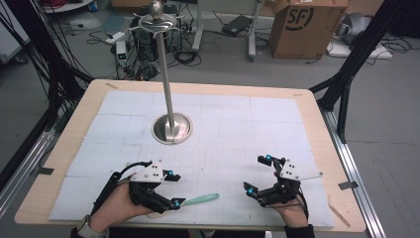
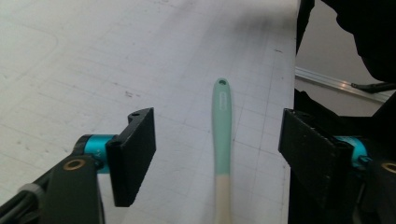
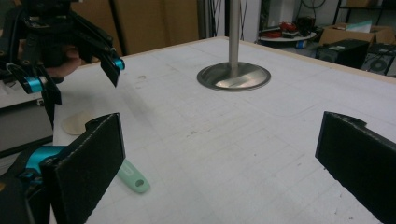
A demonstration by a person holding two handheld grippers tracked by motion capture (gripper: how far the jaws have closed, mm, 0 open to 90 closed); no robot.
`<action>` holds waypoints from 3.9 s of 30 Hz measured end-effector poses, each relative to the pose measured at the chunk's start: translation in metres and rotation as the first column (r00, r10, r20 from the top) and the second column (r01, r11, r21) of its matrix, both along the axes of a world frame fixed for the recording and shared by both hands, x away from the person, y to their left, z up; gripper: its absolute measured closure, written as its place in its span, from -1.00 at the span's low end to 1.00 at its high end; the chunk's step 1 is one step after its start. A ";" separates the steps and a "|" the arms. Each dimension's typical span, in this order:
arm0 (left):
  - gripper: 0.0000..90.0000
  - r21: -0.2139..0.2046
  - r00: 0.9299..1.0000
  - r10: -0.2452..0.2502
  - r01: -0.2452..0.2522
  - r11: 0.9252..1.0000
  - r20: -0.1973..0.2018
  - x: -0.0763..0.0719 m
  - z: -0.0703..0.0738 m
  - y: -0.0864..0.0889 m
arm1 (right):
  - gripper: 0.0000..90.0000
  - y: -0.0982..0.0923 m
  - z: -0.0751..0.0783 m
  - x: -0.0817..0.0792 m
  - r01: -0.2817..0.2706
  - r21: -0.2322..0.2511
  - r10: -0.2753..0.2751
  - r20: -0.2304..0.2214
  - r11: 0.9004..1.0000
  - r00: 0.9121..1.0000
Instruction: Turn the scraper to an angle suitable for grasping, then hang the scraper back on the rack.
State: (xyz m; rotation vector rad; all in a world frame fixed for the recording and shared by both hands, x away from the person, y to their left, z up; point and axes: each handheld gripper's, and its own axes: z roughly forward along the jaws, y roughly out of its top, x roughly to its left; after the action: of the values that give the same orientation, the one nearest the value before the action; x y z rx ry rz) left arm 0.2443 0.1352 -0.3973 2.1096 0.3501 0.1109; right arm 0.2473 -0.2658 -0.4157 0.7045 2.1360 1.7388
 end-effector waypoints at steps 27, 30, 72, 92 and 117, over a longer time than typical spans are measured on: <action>-0.48 0.209 0.988 -0.046 0.076 0.975 -0.148 0.020 -0.004 0.004 | -0.99 0.000 0.001 0.002 0.002 -0.003 -0.002 0.007 1.000 1.000; -0.47 0.217 0.982 -0.054 0.093 0.972 -0.180 0.023 -0.006 0.002 | -0.99 0.002 0.000 0.003 -0.008 -0.009 0.008 -0.003 1.000 1.000; 0.39 0.528 0.970 -0.107 0.210 0.823 -0.218 0.019 -0.014 -0.047 | -0.99 0.009 -0.002 0.003 -0.024 -0.035 0.024 0.000 0.999 1.000; 0.67 0.585 0.981 -0.132 0.190 0.789 -0.141 0.004 -0.013 -0.054 | -0.99 0.009 -0.001 0.003 -0.027 -0.034 0.028 0.006 0.999 1.000; 0.79 0.504 0.996 -0.016 0.059 0.861 -0.090 0.003 0.000 -0.029 | -0.99 0.008 0.001 0.001 -0.023 -0.026 0.023 0.008 0.999 1.000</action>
State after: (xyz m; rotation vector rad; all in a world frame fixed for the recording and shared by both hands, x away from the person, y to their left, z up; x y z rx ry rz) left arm 0.2469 0.1061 -0.3968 2.6512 0.3552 0.1005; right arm 0.2486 -0.2575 -0.4150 0.6675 2.1654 1.7194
